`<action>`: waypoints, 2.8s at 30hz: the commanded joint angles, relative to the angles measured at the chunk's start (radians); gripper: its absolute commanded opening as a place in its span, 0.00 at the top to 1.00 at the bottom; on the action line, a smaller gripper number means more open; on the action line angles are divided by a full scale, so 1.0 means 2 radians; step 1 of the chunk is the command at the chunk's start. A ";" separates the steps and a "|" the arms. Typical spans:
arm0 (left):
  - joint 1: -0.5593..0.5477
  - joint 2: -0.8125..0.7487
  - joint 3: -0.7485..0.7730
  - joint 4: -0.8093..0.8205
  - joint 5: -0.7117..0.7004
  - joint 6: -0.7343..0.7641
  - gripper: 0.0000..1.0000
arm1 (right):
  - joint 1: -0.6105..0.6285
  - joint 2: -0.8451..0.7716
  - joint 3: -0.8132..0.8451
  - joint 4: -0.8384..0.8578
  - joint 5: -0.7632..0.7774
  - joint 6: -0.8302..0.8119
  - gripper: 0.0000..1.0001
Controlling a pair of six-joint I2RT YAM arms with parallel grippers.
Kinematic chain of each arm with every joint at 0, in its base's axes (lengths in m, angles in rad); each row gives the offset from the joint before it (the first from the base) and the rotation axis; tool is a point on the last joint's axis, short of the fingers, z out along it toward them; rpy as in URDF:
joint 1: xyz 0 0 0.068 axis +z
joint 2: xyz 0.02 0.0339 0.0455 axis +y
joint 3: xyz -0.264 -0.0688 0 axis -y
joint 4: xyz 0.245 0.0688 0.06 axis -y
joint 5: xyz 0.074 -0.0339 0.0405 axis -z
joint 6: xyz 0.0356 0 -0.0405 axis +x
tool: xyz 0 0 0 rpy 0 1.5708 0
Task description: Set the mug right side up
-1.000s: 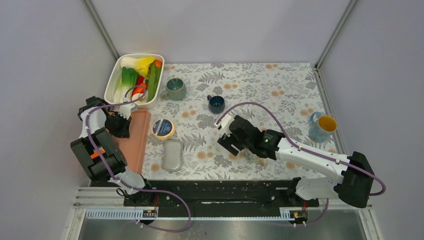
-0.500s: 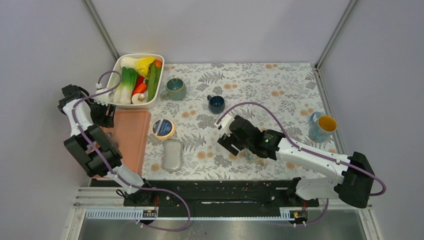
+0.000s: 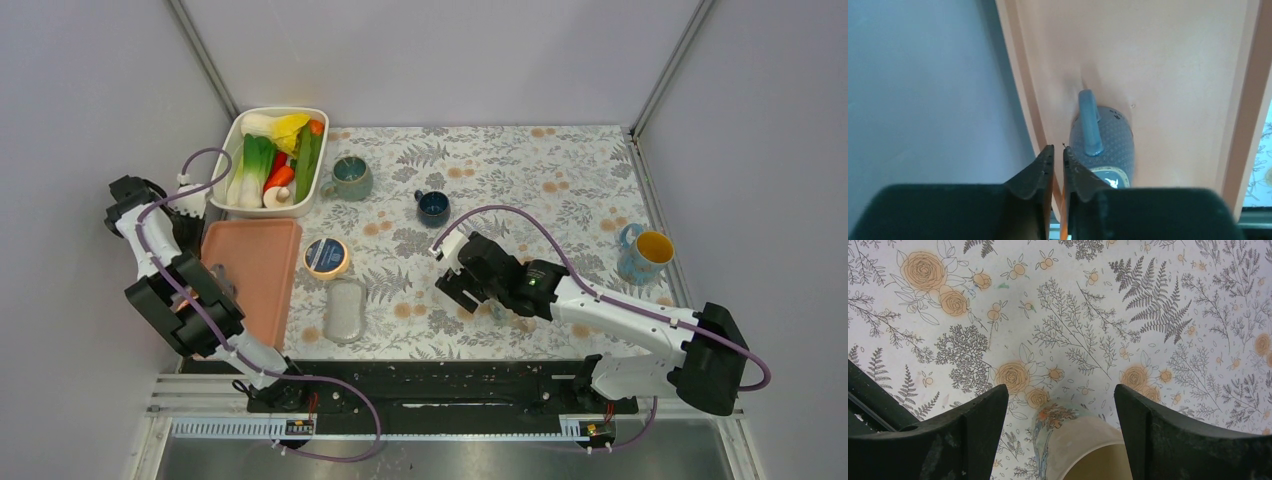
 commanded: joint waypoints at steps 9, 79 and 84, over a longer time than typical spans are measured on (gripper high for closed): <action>0.033 -0.029 -0.047 0.040 -0.093 0.058 1.00 | -0.001 -0.012 -0.014 0.008 0.007 0.006 0.13; -0.311 0.023 0.029 -0.107 -0.238 -0.161 0.25 | -0.075 -0.086 -0.035 0.109 0.091 0.027 0.01; -0.312 0.048 0.010 -0.112 -0.257 -0.161 0.27 | -0.075 -0.084 -0.035 0.108 0.093 0.025 0.01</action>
